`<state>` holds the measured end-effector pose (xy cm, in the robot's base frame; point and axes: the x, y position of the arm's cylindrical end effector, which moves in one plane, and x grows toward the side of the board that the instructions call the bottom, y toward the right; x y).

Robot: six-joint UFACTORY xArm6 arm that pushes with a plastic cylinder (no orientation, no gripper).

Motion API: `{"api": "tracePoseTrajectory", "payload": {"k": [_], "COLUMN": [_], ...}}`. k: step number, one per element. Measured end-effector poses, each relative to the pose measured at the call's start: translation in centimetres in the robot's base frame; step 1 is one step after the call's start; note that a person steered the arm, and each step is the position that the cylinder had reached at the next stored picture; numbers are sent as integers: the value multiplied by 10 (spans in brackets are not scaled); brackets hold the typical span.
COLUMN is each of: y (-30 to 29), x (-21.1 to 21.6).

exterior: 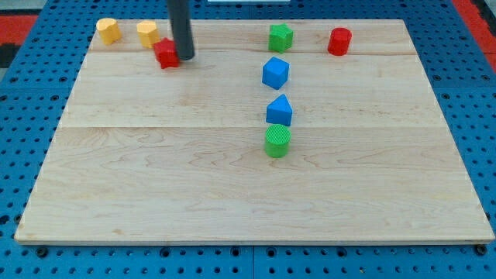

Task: Move the yellow heart above the yellow hexagon

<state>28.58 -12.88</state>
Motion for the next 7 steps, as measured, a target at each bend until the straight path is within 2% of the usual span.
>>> {"api": "tracePoseTrajectory", "payload": {"k": [1,2,3,4,5,6,7], "y": [-32,-41,-135,-144,-118,-148,-175], "x": [0,45,48,2,-27,-43,-33]}}
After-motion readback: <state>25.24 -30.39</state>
